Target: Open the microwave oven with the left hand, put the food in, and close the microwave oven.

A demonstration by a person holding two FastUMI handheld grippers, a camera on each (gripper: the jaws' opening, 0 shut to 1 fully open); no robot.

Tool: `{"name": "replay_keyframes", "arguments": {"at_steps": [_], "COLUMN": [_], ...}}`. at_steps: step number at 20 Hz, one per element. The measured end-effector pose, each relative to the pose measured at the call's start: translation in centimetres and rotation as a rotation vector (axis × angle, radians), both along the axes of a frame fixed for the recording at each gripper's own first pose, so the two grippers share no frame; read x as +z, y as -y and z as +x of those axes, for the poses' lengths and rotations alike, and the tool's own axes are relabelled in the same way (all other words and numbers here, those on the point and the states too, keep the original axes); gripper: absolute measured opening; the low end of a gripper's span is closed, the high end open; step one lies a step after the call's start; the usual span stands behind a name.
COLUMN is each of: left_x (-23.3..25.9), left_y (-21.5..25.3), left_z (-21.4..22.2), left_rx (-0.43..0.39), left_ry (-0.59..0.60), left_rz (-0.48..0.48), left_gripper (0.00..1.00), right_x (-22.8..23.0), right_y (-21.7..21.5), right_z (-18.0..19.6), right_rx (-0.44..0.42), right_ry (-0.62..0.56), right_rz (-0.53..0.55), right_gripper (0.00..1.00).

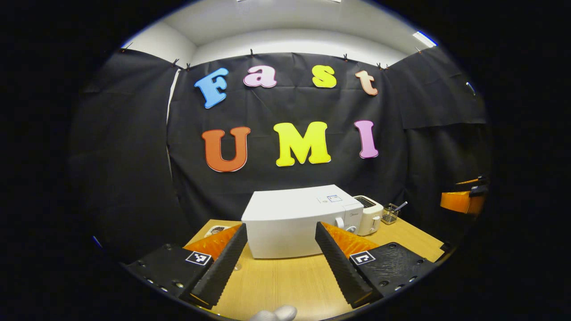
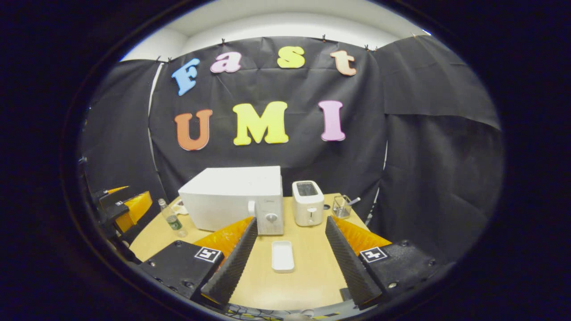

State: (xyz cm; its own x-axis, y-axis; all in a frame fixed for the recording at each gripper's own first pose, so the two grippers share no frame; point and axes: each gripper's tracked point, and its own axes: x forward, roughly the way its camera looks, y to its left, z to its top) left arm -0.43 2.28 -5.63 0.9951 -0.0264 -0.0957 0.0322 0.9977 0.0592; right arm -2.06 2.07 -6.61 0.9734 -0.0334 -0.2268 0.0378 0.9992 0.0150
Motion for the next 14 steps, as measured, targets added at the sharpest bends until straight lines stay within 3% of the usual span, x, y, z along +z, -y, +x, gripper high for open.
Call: {"name": "replay_keyframes", "arguments": {"at_steps": [4,5,6,7,8,9,10,11,12,13,14], "left_x": [3.1,3.7,4.2,4.6,5.0,5.4,5.8,6.2,6.5,6.8,7.1], "left_y": [-2.6,-2.8,-3.1,-3.5,-3.8,-4.1,-4.3,-4.3,-4.1,-3.9,-3.7], "left_z": [-1.8,-2.2,-2.4,-2.6,-2.7,-2.8,-3.0,-3.0,-2.9,-2.9,-2.9], "left_rx": [0.043,0.045,0.051,0.057,0.067,0.076,0.082,0.082,0.076,0.071,0.065], "left_ry": [0.029,0.038,0.046,0.051,0.055,0.055,0.058,0.063,0.065,0.065,0.061], "left_rz": [-0.032,-0.038,-0.039,-0.034,-0.029,-0.02,-0.016,-0.019,-0.027,-0.036,-0.049], "left_gripper": [0.97,0.88,0.96,0.96,0.88,0.96,0.96,0.88,0.96,0.88,0.88], "right_x": [3.7,4.6,5.2,5.8,6.2,6.9,7.2,7.6,7.7,8.1,8.5], "right_y": [-2.5,-3.0,-3.3,-3.7,-4.0,-4.4,-4.7,-5.0,-5.0,-5.1,-5.2], "right_z": [0.3,0.4,0.3,0.3,0.2,0.2,0.2,0.3,0.3,0.3,0.4], "right_rx": [0.049,0.06,0.068,0.078,0.086,0.095,0.103,0.11,0.113,0.117,0.12], "right_ry": [0.091,0.111,0.124,0.137,0.149,0.162,0.169,0.171,0.172,0.172,0.179], "right_rz": [0.015,0.014,0.014,0.012,0.012,0.013,0.013,0.01,0.01,0.013,0.017], "right_gripper": [0.98,0.98,0.98,0.98,0.98,0.98,0.98,0.98,0.98,0.98,0.98]}}
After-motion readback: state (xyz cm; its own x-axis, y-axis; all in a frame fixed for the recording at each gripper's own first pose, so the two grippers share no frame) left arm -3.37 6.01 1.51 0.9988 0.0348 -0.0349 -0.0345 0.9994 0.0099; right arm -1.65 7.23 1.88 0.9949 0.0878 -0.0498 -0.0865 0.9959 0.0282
